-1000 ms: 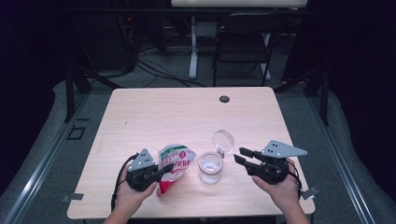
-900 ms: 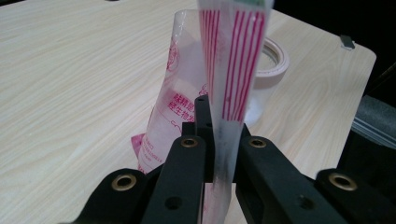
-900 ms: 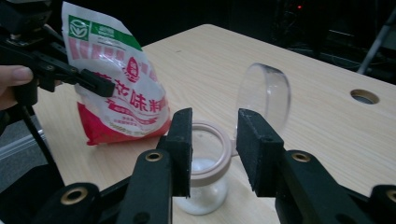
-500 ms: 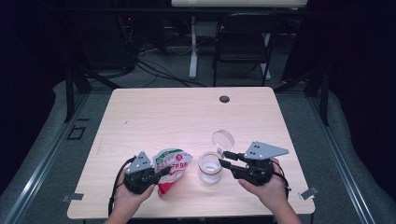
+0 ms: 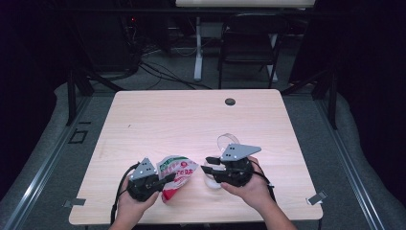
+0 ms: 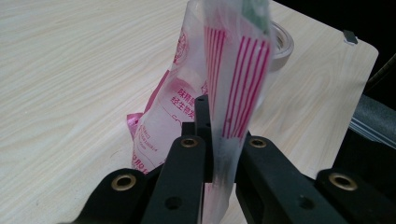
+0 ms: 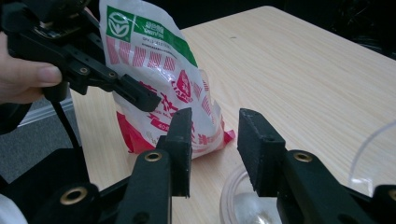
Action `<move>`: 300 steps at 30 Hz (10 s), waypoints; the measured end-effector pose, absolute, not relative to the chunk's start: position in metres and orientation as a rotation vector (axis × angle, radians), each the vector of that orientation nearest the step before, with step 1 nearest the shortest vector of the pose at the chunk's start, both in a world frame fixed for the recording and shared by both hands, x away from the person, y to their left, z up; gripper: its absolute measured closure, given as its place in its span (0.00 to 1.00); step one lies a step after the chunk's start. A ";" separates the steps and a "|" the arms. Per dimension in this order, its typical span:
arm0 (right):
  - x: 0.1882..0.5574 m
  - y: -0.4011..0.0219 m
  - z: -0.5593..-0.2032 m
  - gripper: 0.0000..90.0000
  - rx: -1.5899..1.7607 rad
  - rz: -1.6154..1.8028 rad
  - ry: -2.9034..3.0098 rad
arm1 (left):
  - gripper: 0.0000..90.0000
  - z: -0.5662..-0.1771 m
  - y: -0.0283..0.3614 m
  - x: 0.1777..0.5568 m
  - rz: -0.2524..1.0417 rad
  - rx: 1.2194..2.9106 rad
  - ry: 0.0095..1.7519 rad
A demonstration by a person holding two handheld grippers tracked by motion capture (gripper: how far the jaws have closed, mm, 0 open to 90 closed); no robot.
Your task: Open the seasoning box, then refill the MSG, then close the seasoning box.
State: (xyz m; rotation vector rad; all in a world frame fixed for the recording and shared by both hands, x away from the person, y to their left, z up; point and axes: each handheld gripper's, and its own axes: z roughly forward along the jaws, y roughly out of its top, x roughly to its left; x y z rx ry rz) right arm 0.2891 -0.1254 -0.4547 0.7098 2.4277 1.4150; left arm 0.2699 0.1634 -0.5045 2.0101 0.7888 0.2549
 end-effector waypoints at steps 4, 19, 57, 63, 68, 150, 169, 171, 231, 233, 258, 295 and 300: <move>0.297 -0.115 -0.462 0.72 0.720 1.414 2.442 | 1.00 -0.506 0.162 0.269 0.253 2.002 0.785; 0.307 -0.091 -0.475 0.80 0.673 1.370 2.503 | 1.00 -0.508 0.162 0.268 0.235 1.987 0.798; 0.293 -0.089 -0.472 1.00 0.600 1.363 2.544 | 0.49 -0.524 0.169 0.266 0.224 1.937 0.896; 0.293 -0.090 -0.472 1.00 0.597 1.370 2.543 | 0.39 -0.535 0.163 0.270 0.225 1.978 0.934; 0.293 -0.091 -0.473 1.00 0.597 1.369 2.540 | 0.37 -0.544 0.161 0.274 0.237 1.983 0.983; 0.296 -0.093 -0.477 1.00 0.622 1.385 2.524 | 0.55 -0.587 0.144 0.281 0.373 2.135 0.955; 0.298 -0.097 -0.475 1.00 0.626 1.396 2.509 | 0.65 -0.574 0.145 0.279 0.466 2.184 0.928; 0.298 -0.097 -0.475 0.99 0.634 1.425 2.508 | 0.65 -0.572 0.145 0.278 0.499 2.191 0.924; 0.285 -0.088 -0.468 0.93 0.439 1.436 2.528 | 0.66 -0.553 0.146 0.269 0.935 2.241 0.813; 0.285 -0.088 -0.469 0.95 0.440 1.430 2.528 | 0.66 -0.553 0.146 0.269 0.940 2.240 0.814; 0.287 -0.098 -0.461 1.00 0.484 1.462 2.483 | 0.66 -0.533 0.139 0.277 1.087 2.237 0.737; 0.298 -0.121 -0.467 1.00 0.602 1.410 2.437 | 0.66 -0.526 0.117 0.297 1.350 2.234 0.609; 0.297 -0.121 -0.468 1.00 0.605 1.413 2.435 | 0.66 -0.525 0.116 0.296 1.376 2.238 0.592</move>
